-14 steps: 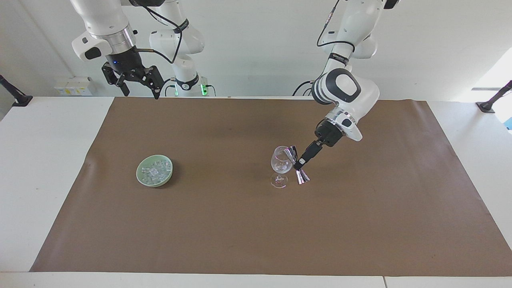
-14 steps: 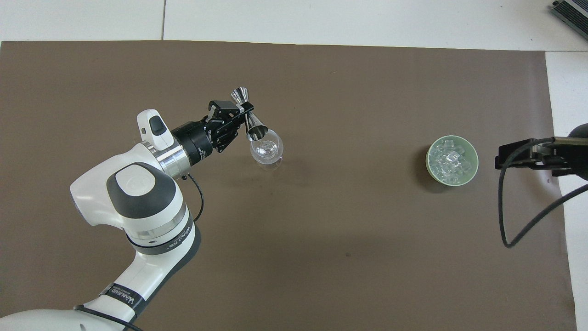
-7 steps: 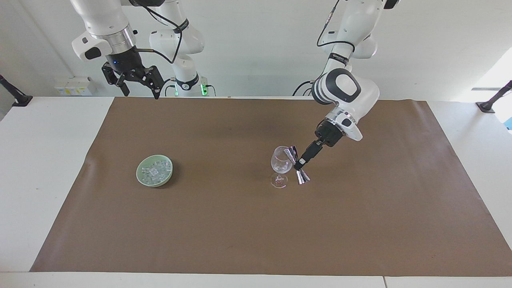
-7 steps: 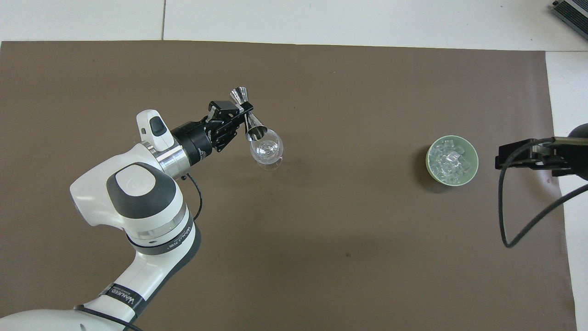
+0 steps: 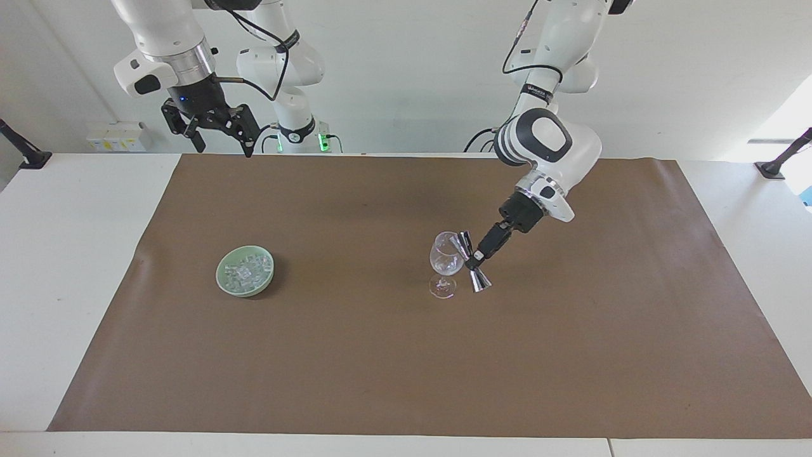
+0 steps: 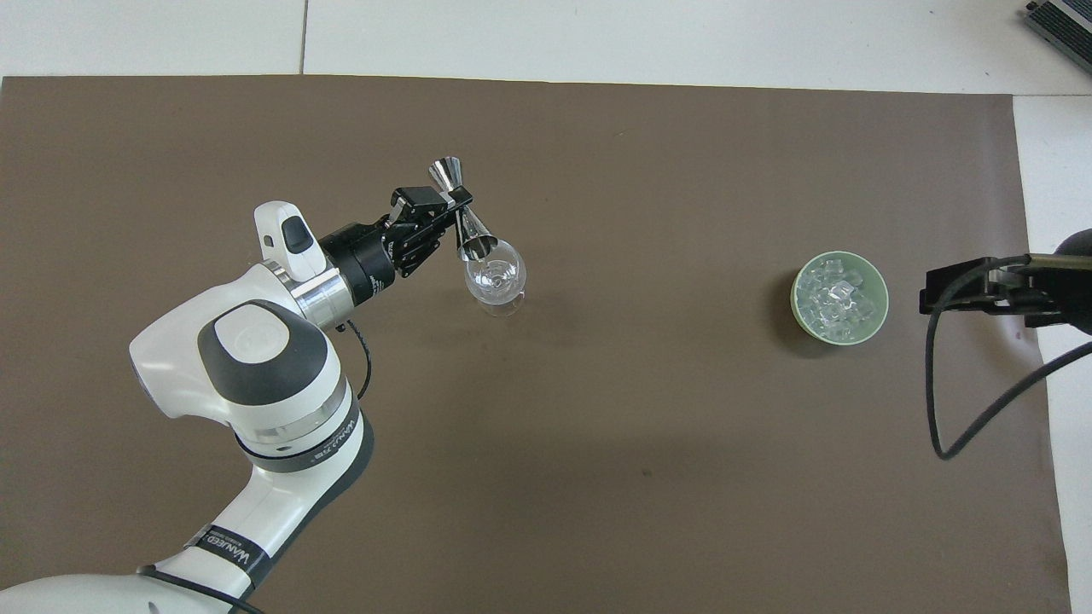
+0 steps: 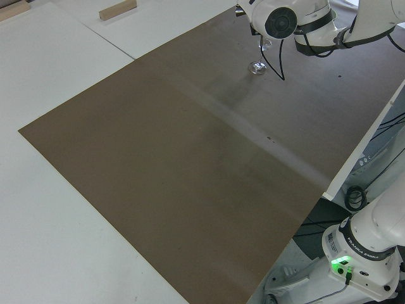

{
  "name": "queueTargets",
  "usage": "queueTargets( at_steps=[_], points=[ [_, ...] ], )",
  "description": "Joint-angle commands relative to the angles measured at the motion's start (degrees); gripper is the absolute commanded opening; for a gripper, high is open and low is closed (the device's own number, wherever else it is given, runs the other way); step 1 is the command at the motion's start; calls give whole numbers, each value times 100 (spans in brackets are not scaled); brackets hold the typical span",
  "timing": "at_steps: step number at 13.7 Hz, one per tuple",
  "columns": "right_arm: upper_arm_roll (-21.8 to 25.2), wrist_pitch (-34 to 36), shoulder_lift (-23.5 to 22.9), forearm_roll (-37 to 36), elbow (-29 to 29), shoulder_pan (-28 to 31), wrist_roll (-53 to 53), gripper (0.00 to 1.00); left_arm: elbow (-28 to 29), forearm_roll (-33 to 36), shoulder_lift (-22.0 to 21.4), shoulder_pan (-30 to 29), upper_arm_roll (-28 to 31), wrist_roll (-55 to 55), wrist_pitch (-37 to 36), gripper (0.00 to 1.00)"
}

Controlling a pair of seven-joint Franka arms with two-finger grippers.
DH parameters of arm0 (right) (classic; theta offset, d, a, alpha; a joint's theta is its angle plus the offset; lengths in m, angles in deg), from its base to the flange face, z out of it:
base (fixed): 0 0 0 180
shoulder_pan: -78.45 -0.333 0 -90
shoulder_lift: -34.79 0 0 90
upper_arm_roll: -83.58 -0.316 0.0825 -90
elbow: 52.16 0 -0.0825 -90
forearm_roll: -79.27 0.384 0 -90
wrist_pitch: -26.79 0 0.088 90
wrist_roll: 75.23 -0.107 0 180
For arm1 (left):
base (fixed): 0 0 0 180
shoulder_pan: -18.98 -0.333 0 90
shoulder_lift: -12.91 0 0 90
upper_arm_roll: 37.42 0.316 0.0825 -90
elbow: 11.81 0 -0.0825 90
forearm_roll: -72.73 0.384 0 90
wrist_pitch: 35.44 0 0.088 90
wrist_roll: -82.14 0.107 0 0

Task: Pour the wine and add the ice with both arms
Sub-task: 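Tilt the jigger over the glass with the left gripper to pour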

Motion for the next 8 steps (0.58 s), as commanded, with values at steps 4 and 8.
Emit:
queueTargets(
  at_steps=[4,8],
  points=[
    [42,-67,126,-18,-136,-35,-11,100,-121,42,26,53,17,321,-75,0],
    [42,-67,126,-18,-136,-35,-11,100,-121,60,26,44,17,575,-84,0]
  ],
)
